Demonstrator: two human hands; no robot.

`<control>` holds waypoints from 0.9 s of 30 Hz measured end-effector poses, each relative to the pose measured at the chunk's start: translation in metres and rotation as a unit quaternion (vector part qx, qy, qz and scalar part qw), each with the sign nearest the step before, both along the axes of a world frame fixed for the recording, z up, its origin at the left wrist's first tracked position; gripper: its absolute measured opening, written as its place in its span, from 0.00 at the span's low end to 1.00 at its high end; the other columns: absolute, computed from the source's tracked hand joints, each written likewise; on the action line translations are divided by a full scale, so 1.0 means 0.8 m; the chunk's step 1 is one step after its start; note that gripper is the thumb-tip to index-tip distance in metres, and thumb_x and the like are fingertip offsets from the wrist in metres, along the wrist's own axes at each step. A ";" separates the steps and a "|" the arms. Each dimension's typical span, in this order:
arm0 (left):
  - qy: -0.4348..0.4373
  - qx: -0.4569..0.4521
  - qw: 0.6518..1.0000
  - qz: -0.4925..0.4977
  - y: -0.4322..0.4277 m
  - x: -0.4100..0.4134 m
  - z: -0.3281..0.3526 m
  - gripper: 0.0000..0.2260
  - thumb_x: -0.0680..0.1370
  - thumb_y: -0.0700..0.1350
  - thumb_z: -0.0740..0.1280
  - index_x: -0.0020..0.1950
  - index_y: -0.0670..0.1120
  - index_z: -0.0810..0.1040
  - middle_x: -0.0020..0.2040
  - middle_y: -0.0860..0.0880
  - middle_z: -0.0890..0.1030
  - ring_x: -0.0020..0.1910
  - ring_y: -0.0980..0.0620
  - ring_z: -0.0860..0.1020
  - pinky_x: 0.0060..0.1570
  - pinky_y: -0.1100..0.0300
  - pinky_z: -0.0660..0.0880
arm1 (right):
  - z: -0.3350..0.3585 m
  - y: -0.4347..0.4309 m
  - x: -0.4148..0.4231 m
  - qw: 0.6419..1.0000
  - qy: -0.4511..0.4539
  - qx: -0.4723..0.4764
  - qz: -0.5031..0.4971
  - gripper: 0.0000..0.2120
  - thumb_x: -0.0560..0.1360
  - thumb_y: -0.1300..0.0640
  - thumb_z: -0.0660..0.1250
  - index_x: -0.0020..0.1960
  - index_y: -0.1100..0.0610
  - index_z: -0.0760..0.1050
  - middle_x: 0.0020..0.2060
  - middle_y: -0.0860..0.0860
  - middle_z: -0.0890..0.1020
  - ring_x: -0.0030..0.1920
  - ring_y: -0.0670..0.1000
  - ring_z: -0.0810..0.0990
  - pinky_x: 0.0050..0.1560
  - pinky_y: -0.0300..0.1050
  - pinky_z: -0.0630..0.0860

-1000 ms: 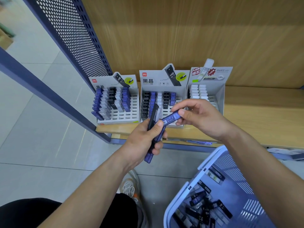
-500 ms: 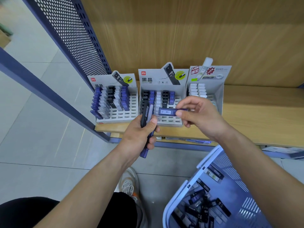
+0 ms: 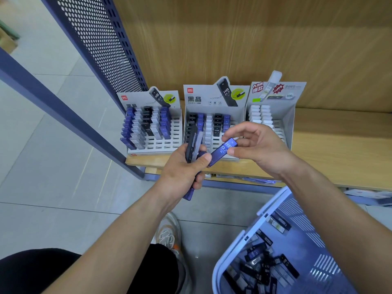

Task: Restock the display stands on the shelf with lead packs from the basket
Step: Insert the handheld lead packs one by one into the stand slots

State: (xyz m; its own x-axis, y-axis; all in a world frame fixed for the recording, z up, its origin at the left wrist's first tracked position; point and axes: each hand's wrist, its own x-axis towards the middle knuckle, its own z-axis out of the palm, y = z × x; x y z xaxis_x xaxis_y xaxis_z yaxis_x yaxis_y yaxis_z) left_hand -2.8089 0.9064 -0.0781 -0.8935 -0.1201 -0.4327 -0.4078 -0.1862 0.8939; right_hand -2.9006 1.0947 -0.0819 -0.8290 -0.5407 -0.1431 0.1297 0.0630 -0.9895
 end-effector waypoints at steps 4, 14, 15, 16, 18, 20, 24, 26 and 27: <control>-0.003 -0.025 1.000 0.006 -0.001 0.002 -0.002 0.03 0.82 0.40 0.66 0.54 0.46 0.74 0.35 0.51 0.79 0.26 0.53 0.68 0.24 0.62 0.67 | 0.005 -0.002 -0.011 1.000 -0.017 0.010 -0.018 0.12 0.72 0.73 0.72 0.47 0.56 0.83 0.48 0.56 0.85 0.42 0.54 0.83 0.49 0.45 0.81; -0.050 -0.065 0.996 0.029 -0.027 0.012 -0.023 0.06 0.85 0.39 0.61 0.60 0.39 0.74 0.38 0.51 0.80 0.28 0.53 0.71 0.27 0.61 0.70 | -0.042 -0.012 -0.106 0.910 0.204 0.335 -0.136 0.08 0.73 0.63 0.74 0.51 0.57 0.83 0.42 0.51 0.82 0.38 0.44 0.77 0.37 0.21 0.67; -0.050 -0.063 0.996 0.033 -0.029 0.011 -0.023 0.06 0.85 0.39 0.61 0.60 0.39 0.74 0.37 0.51 0.80 0.28 0.53 0.71 0.27 0.61 0.70 | -0.049 -0.015 -0.112 0.903 0.216 0.349 -0.124 0.07 0.73 0.63 0.74 0.50 0.56 0.83 0.42 0.50 0.82 0.39 0.43 0.77 0.39 0.22 0.67; -0.050 -0.061 0.996 0.036 -0.029 0.010 -0.023 0.06 0.85 0.39 0.61 0.60 0.39 0.74 0.37 0.51 0.79 0.28 0.53 0.71 0.27 0.61 0.70 | -0.056 -0.018 -0.116 0.898 0.223 0.362 -0.111 0.07 0.73 0.63 0.74 0.50 0.56 0.83 0.42 0.50 0.82 0.40 0.44 0.78 0.42 0.26 0.69; -0.053 -0.058 0.996 0.040 -0.029 0.008 -0.022 0.06 0.84 0.39 0.62 0.59 0.39 0.74 0.38 0.50 0.79 0.27 0.54 0.71 0.27 0.61 0.70 | -0.068 -0.025 -0.122 0.890 0.236 0.380 -0.085 0.07 0.74 0.62 0.74 0.50 0.55 0.83 0.43 0.50 0.83 0.44 0.47 0.80 0.48 0.35 0.72; -0.056 -0.055 0.996 0.041 -0.029 0.006 -0.022 0.05 0.84 0.39 0.62 0.58 0.40 0.74 0.39 0.49 0.79 0.27 0.53 0.71 0.27 0.61 0.70 | -0.078 -0.031 -0.126 0.883 0.253 0.390 -0.063 0.06 0.74 0.62 0.73 0.50 0.54 0.83 0.43 0.50 0.83 0.46 0.49 0.81 0.51 0.40 0.75; -0.057 -0.050 0.996 0.039 -0.029 0.005 -0.022 0.04 0.84 0.38 0.62 0.57 0.41 0.74 0.39 0.49 0.79 0.27 0.53 0.71 0.27 0.61 0.70 | -0.087 -0.034 -0.129 0.864 0.292 0.406 -0.051 0.06 0.75 0.63 0.72 0.51 0.55 0.83 0.45 0.52 0.85 0.47 0.53 0.82 0.53 0.45 0.78; -0.056 -0.047 0.997 0.039 -0.029 0.005 -0.022 0.04 0.84 0.39 0.62 0.57 0.41 0.74 0.39 0.49 0.78 0.27 0.54 0.71 0.27 0.61 0.70 | -0.088 -0.030 -0.130 0.863 0.293 0.409 -0.051 0.07 0.75 0.64 0.72 0.51 0.56 0.83 0.46 0.54 0.85 0.47 0.53 0.82 0.51 0.41 0.75; -0.055 -0.044 0.997 0.039 -0.030 0.005 -0.022 0.04 0.84 0.39 0.62 0.57 0.42 0.75 0.39 0.49 0.78 0.27 0.54 0.71 0.26 0.62 0.70 | -0.088 -0.029 -0.130 0.860 0.297 0.413 -0.045 0.07 0.75 0.64 0.71 0.51 0.57 0.83 0.46 0.54 0.85 0.47 0.54 0.82 0.50 0.40 0.73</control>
State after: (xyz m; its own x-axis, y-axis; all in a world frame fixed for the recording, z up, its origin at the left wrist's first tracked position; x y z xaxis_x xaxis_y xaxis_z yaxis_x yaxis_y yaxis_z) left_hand -2.8047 0.8828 -0.0954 -0.8281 -0.2290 -0.5117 -0.4910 -0.1444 0.8591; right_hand -3.0046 1.0719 -0.1524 -0.9219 -0.3871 0.0152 -0.3410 0.7923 -0.5060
